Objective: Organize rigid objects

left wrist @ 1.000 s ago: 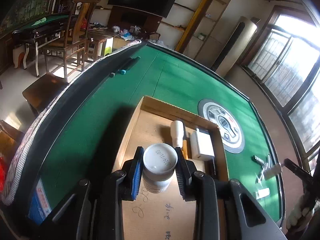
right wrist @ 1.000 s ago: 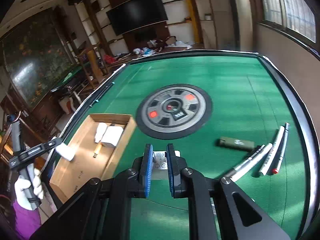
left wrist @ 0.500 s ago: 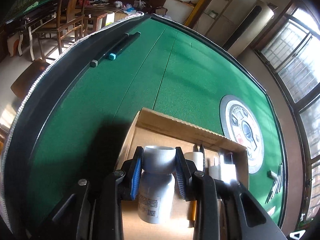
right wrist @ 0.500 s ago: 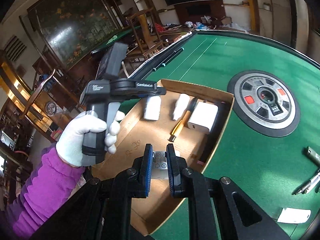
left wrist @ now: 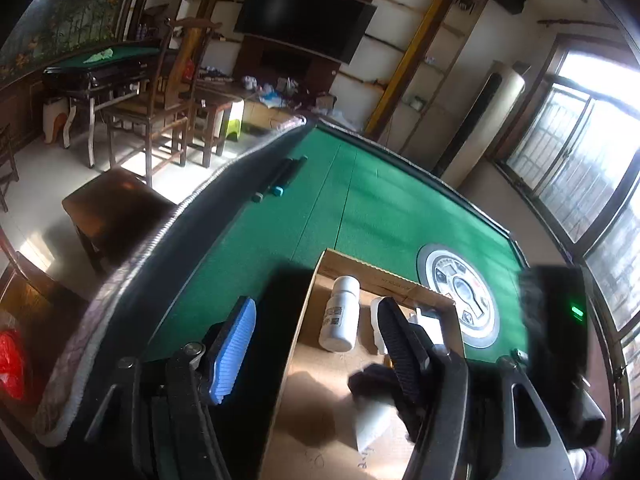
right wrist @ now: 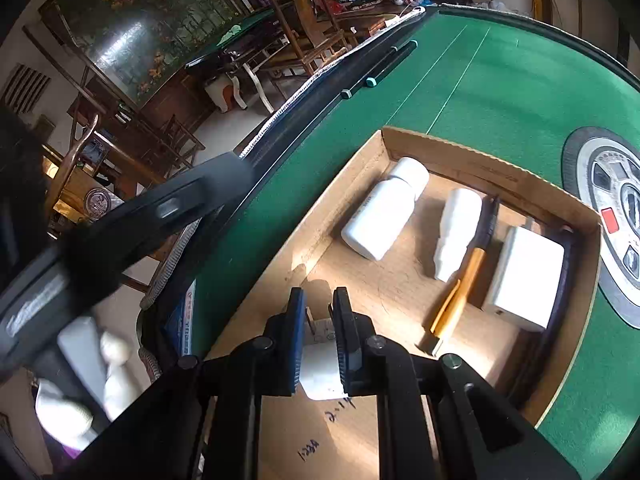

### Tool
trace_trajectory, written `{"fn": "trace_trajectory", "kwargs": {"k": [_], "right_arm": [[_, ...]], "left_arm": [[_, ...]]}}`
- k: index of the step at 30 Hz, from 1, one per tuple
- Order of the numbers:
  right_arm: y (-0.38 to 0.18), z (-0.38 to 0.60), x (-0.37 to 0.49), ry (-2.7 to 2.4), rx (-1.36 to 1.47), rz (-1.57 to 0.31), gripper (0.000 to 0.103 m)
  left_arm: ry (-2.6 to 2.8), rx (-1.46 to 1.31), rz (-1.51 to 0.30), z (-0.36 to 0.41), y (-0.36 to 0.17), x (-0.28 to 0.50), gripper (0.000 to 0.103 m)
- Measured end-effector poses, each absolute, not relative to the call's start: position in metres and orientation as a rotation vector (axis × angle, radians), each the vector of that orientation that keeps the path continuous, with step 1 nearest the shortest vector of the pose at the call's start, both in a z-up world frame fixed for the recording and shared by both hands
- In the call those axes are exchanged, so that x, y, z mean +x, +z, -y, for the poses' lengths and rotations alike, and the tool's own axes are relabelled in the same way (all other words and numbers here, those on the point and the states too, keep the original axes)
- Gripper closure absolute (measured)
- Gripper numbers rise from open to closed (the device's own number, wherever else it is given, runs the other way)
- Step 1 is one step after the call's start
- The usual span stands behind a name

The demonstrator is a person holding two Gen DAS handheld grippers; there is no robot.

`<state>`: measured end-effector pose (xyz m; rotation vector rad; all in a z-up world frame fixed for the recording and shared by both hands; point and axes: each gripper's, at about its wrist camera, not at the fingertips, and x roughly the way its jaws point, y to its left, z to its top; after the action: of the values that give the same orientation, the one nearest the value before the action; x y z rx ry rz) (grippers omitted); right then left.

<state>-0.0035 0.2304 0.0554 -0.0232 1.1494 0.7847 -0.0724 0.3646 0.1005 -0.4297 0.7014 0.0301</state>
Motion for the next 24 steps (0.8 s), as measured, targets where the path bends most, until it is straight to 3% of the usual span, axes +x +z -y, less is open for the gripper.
{"fn": "trace_trajectory", "kwargs": {"k": [3,8,10,14,17,24], "right_arm": [[0.038,-0.249,0.011,0.774,-0.029,-1.189,0.089],[0.037,-0.233,0.016,0.782,0.076,-1.181,0.079],[0.052,-0.207,0.01,0.768,0.098,-1.123,0.064],[0.084,-0.132,-0.007,0.665,0.084,-0.969,0.058],[0.096,-0.058,-0.019,0.525,0.107,-0.888,0.045],[0.08,0.112,-0.02,0.127,0.14,-0.898,0.044]], "left_arm": [[0.053,-0.439,-0.66,-0.37,0.105,-0.101,0.033],[0.093,-0.415,-0.626,-0.365,0.109,-0.126,0.032],[0.098,-0.403,-0.606,-0.358,0.11,-0.133,0.031],[0.047,-0.384,-0.581,-0.332,0.112,-0.138,0.028],[-0.027,-0.384,-0.577,-0.309,0.113,-0.139,0.026],[-0.14,-0.359,-0.626,-0.232,0.103,-0.131,0.026]]}}
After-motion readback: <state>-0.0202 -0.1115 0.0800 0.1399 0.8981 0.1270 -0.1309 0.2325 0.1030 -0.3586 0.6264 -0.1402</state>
